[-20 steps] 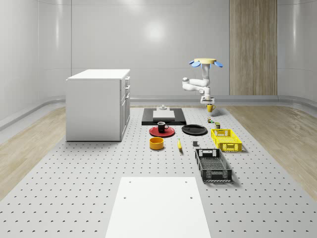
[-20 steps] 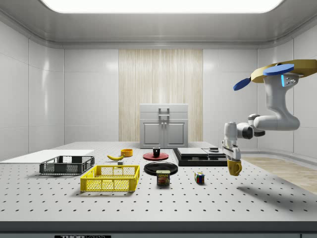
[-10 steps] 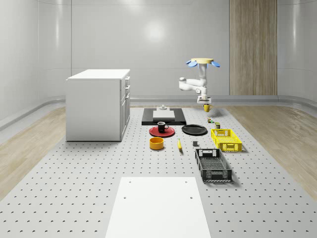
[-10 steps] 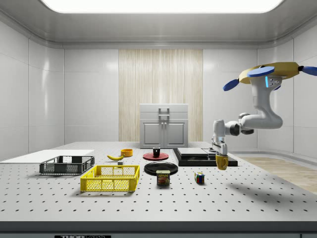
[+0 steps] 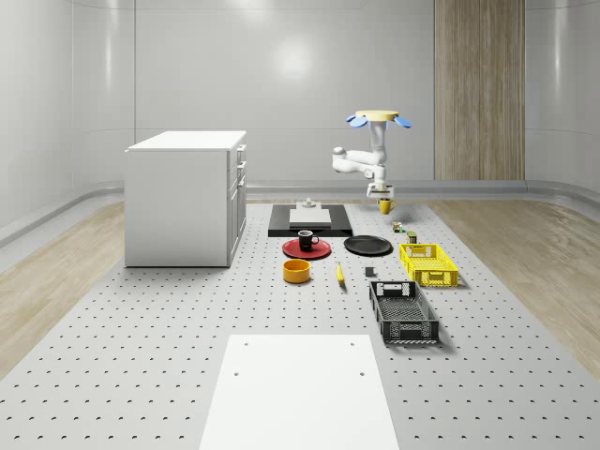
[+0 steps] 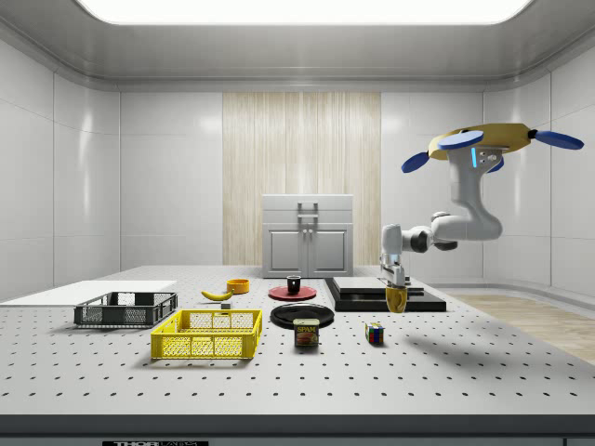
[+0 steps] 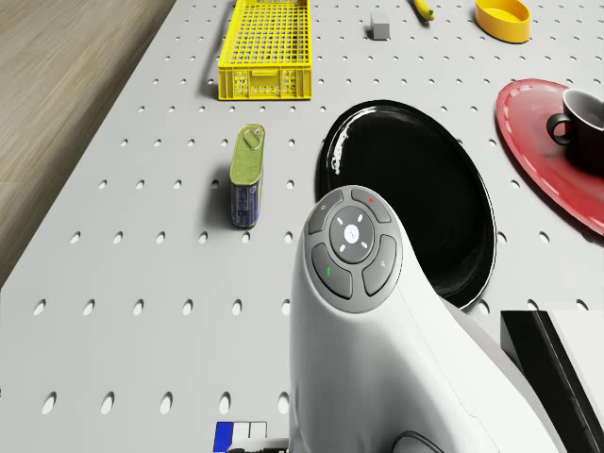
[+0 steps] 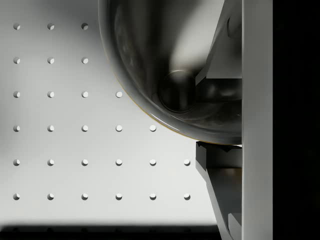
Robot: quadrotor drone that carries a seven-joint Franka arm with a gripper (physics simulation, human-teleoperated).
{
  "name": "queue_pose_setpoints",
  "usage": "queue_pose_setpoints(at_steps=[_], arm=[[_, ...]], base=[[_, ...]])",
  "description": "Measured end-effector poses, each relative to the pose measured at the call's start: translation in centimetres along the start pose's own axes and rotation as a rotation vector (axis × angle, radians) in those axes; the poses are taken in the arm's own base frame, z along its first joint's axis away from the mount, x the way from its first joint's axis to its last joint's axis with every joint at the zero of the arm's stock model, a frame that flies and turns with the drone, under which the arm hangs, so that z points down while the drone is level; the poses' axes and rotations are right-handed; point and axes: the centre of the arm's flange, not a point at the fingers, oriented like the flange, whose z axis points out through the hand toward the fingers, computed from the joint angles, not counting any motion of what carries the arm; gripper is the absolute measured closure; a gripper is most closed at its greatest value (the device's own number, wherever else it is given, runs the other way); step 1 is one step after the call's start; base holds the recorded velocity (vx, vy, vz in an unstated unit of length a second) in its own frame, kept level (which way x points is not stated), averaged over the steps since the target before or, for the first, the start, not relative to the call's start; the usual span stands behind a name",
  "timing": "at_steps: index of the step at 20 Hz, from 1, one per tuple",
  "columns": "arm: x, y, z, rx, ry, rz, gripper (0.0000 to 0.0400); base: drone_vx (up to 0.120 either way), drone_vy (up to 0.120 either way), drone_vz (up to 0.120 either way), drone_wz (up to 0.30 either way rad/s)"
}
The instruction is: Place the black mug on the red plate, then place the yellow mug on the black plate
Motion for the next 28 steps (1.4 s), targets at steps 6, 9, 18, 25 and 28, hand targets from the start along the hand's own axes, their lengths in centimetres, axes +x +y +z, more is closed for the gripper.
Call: queue_pose_setpoints(at_steps=[6, 9, 18, 25, 28], arm=[[0.0, 0.0, -0.01, 0.0, 0.0, 0.0, 0.029], [0.0, 0.0, -0.01, 0.0, 0.0, 0.0, 0.029], [0.0, 0.0, -0.01, 0.0, 0.0, 0.0, 0.029], [0.0, 0.0, -0.01, 0.0, 0.0, 0.0, 0.029], [0.0, 0.0, -0.01, 0.0, 0.0, 0.0, 0.029]], base=[[0.12, -0.12, 0.0, 0.0], [0.12, -0.12, 0.0, 0.0], [0.12, -0.12, 0.0, 0.0], [0.12, -0.12, 0.0, 0.0], [0.12, -0.12, 0.0, 0.0]])
